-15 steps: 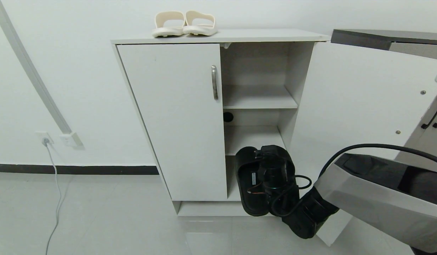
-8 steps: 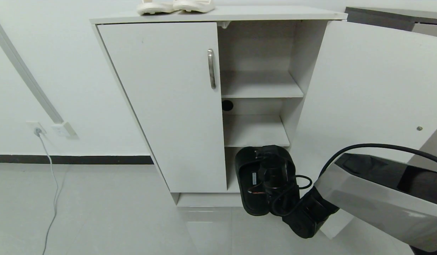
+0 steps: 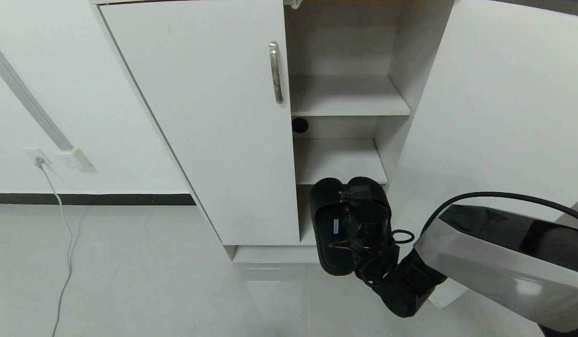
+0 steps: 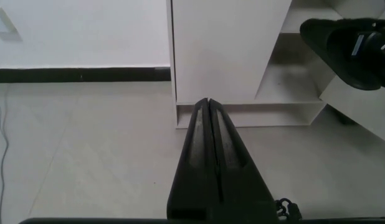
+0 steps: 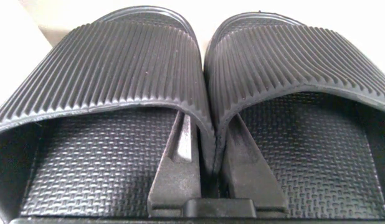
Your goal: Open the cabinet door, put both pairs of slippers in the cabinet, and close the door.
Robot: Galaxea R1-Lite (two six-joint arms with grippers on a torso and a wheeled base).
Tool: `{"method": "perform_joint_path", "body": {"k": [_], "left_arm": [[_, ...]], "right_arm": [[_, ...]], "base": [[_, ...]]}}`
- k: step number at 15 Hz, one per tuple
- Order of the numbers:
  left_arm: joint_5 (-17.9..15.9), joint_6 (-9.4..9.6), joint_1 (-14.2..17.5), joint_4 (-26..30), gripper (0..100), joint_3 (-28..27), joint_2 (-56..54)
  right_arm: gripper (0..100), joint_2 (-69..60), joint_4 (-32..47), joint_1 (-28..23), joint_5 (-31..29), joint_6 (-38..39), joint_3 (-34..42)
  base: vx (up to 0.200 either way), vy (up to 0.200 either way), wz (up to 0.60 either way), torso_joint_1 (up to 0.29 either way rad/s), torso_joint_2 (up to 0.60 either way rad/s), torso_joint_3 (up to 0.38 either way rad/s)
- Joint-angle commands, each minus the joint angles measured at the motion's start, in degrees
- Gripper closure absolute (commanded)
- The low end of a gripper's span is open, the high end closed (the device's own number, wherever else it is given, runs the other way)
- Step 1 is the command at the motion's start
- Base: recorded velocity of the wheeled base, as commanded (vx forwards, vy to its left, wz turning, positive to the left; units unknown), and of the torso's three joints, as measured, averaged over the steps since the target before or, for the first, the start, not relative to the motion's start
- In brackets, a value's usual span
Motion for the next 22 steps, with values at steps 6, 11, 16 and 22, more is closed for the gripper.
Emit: {"method": "perform_joint_path", "body": {"k": [6,11,16,22], "left_arm": [[0.0,-0.28,0.0,0.0,100,-0.1,0.1],[0.0,-0.28,0.0,0.1,100,-0.1,0.1],[0.0,-0.28,0.0,0.1,100,-0.1,0.1],[0.1,-0.37,0.1,0.0,100,0.0,0.1]], "right_arm": [[100,2.8,-6.0,-0.7,0.2,-4.5,0.6],[100,2.7,-6.1,-0.7,0.1,-4.5,0.5],[100,2.7,-6.0,-0.7,0.2,-4.5,0.4],[100,2.9,-2.3,-1.2,0.3,-4.1,-2.4]], "base": [[0.000,0.000,0.00,0.000,0.00,0.000],[0.080,0.000,0.00,-0.002,0.00,0.003],[0.200,0.000,0.00,0.004,0.00,0.000],[0.167,0.000,0.00,0.002,0.00,0.002]]}}
